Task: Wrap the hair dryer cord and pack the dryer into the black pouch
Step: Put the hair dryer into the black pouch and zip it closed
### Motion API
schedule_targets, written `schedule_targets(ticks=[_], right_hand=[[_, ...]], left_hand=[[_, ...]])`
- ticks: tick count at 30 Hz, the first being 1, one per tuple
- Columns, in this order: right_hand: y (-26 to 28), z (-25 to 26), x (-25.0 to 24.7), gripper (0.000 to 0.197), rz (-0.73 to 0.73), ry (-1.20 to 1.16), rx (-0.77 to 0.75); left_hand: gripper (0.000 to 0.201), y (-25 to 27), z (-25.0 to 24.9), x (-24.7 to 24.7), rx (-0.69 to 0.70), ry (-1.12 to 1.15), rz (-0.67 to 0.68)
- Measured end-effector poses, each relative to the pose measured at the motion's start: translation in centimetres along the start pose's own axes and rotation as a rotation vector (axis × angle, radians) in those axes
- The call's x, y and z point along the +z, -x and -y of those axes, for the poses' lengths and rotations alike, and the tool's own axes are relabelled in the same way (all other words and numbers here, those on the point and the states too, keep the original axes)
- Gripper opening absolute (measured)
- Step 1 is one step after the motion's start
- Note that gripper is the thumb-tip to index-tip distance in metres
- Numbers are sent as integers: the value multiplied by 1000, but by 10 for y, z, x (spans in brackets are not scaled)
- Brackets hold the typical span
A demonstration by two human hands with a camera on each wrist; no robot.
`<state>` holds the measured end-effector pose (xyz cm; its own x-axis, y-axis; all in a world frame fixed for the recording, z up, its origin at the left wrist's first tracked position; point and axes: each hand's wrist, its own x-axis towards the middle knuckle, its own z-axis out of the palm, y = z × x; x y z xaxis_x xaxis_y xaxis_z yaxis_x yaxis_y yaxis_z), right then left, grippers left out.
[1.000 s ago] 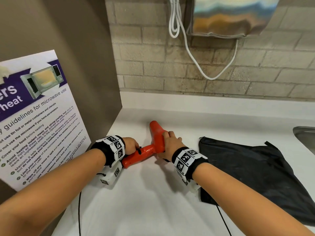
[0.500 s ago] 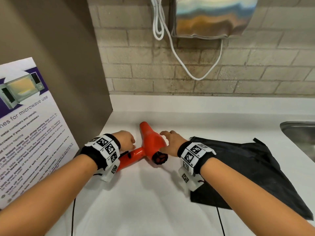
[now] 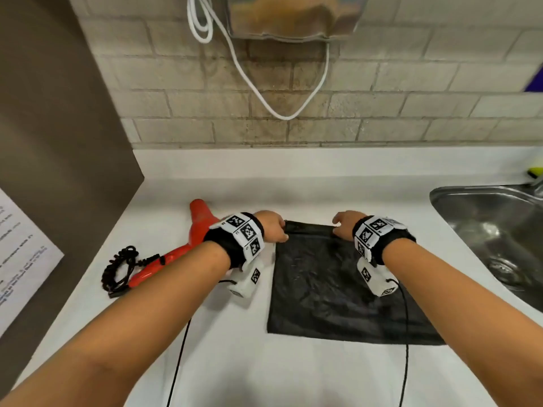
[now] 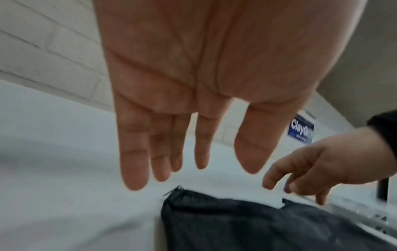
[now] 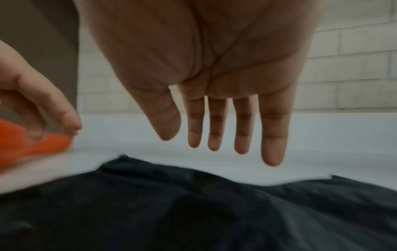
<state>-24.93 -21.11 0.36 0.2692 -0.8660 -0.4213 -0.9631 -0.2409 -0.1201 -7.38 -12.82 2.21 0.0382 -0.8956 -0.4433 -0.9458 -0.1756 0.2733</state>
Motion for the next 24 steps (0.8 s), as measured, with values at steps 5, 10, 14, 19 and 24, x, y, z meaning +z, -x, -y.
schedule_targets(ticks=[5, 10, 14, 19, 24], right_hand=[[-19, -42, 20, 48, 48, 142, 32], [-34, -56, 21, 27, 35, 136, -48], [-20, -41, 9, 16, -39, -76, -283], [-2, -32, -11, 13, -220, -219, -404], [12, -38, -29, 42, -267, 206, -155]], left_hand=[[60, -45, -19, 27, 38, -40, 8], [98, -68, -27, 53, 45, -170, 55], [72, -63, -41, 49, 247, -85, -129], [21, -48, -44, 34, 288, 44, -365], [24, -17, -35, 8, 324, -92, -753]])
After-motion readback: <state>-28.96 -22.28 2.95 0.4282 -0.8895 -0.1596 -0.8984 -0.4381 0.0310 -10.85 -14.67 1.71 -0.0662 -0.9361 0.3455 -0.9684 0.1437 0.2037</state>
